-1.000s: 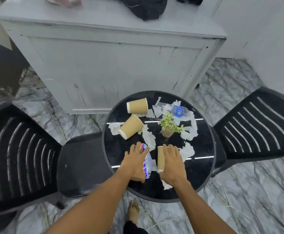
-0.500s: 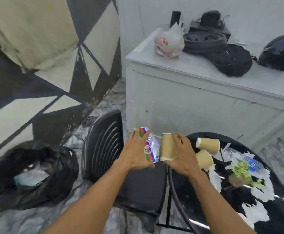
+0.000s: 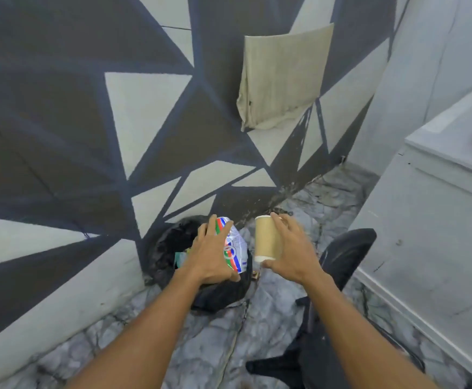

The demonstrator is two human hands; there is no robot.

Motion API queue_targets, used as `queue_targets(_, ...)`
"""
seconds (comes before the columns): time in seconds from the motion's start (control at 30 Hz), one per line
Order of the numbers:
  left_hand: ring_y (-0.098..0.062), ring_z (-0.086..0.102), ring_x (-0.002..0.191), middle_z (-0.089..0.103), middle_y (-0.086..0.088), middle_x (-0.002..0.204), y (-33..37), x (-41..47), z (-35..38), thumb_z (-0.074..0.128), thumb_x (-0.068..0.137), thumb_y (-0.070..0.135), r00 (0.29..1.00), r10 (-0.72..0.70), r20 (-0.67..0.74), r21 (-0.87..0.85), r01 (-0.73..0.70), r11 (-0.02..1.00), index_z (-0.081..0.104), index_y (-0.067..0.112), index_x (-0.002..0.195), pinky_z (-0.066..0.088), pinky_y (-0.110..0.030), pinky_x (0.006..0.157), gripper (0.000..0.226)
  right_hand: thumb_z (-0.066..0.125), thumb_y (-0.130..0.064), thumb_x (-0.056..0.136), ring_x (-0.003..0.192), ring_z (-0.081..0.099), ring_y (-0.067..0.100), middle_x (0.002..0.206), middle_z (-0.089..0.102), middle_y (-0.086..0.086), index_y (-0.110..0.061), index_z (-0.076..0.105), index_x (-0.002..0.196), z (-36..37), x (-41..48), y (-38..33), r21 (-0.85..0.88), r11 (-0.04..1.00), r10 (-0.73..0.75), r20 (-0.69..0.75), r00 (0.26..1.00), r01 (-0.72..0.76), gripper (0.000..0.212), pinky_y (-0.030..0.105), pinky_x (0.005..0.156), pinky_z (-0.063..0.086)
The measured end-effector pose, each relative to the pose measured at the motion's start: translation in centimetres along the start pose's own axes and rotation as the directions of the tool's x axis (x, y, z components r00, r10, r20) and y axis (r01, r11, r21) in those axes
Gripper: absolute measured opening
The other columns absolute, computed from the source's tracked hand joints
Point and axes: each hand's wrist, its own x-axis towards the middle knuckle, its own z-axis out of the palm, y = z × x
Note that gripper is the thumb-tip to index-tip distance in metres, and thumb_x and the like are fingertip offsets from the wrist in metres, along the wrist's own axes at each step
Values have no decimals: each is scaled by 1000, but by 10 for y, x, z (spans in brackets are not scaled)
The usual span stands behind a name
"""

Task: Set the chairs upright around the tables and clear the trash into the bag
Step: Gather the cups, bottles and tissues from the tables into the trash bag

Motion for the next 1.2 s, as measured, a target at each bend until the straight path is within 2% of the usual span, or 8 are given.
queue_targets(0.13,-29,8,145,-2,-4,163,-70,14,-2,83,47,57,988,-149,51,45,146,988,5,30,155,30,-46,116,136,85,-49,59,142,24,24,155,22,2,-25,17,154,52,55,-23,32,998,-60,137,989,56,118,37,112,30)
queue_targets(0.27,-31,6,147,-7,-4,163,-117,63,-8,86,50,58,970,-229,85,102,220,970,2,32,156,29,-50,116,139,84,-51,58,143,24,24,156,21,0,-27,14,153,94,127,-37,28,995,-100,228,969,97,121,42,113,35)
queue_targets(0.37,-32,7,147,-10,-7,163,-141,105,-10,87,52,57,958,-271,90,157,255,954,0,31,156,30,-49,116,139,85,-48,60,145,21,23,158,19,2,-23,10,155,119,179,-43,19,992,-125,266,956,124,123,39,115,27)
queue_targets(0.53,-38,-10,149,-25,-10,161,-163,147,1,88,49,59,923,-343,173,163,317,935,-9,31,156,22,-56,117,147,86,-50,59,152,-2,24,165,-4,4,-27,-11,154,148,231,-34,-36,998,-36,404,914,55,138,54,119,16)
queue_targets(0.7,-30,-1,152,-8,-11,165,-158,150,18,88,59,45,909,-346,230,98,332,938,1,27,157,27,-53,116,132,85,-42,66,152,4,24,165,6,7,-20,22,154,157,231,-17,-27,999,-6,464,886,20,111,48,119,23)
queue_targets(0.9,-25,7,151,10,-8,165,-111,149,19,78,76,34,952,-238,194,-67,255,965,5,24,158,23,-45,120,111,81,-33,73,151,6,23,163,15,8,-21,38,149,119,206,-11,36,999,5,448,894,-24,88,43,120,22)
queue_targets(1.03,-20,19,149,24,-3,162,-50,139,16,72,84,33,985,-106,137,-161,128,979,17,23,157,27,-37,118,93,82,-33,72,145,26,23,154,36,5,-19,52,139,67,164,-1,112,990,52,269,962,-85,75,37,114,31)
queue_targets(1.2,-18,36,138,45,1,148,43,114,21,73,86,32,989,103,108,-228,-76,971,42,19,146,33,-30,108,69,80,-36,75,135,41,19,145,46,0,-20,58,133,7,82,40,126,977,155,115,981,-169,64,33,108,37)
